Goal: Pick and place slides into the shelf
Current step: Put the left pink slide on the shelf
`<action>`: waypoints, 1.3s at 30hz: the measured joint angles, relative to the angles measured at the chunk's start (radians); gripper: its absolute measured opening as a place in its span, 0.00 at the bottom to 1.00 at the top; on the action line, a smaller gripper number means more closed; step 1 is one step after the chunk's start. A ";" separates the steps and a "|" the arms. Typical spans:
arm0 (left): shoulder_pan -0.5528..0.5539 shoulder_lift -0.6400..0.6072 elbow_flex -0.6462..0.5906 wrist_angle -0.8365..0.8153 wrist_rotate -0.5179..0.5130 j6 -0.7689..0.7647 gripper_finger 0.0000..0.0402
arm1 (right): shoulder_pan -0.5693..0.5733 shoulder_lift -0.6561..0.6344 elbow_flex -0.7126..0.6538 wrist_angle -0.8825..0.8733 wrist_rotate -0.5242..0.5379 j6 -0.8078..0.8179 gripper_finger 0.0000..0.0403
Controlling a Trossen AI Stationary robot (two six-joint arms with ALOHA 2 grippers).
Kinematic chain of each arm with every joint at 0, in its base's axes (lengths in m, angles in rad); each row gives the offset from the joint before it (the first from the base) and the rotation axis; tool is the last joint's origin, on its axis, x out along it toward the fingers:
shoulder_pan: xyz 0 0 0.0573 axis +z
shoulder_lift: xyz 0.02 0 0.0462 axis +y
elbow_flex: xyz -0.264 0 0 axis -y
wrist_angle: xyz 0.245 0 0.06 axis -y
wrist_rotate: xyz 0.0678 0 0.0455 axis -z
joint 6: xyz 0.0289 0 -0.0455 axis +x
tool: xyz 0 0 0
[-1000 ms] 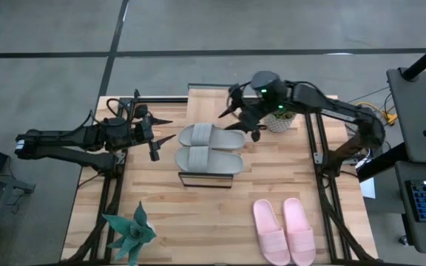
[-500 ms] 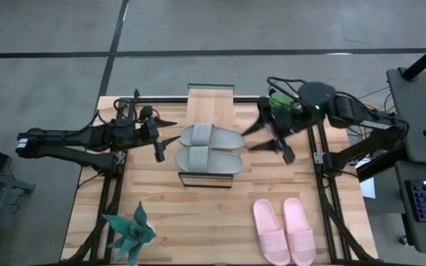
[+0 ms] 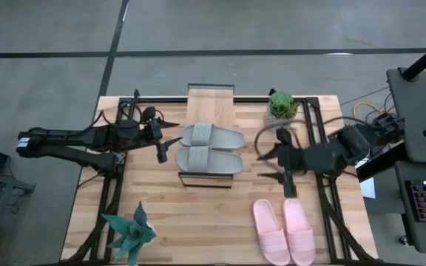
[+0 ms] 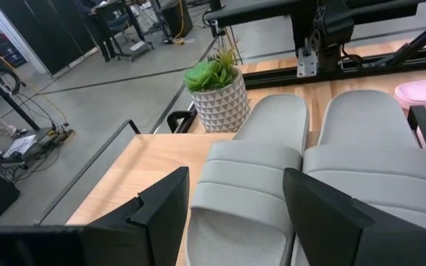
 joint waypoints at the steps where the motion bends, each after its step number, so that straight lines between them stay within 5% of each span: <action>1: 0.000 0.003 0.000 0.000 0.000 0.000 0.51 | 0.023 0.009 0.000 -0.023 0.014 0.022 0.48; 19: 0.000 0.027 0.000 0.000 0.000 0.000 0.51 | 0.357 0.206 -0.002 -0.223 0.001 0.350 0.48; 31: 0.000 0.031 -0.001 0.000 0.000 -0.002 0.51 | 0.450 0.361 -0.009 -0.244 -0.004 0.462 0.47; 39: 0.000 0.030 -0.001 -0.002 0.000 -0.001 0.51 | 0.464 0.453 -0.010 -0.245 -0.200 0.582 0.43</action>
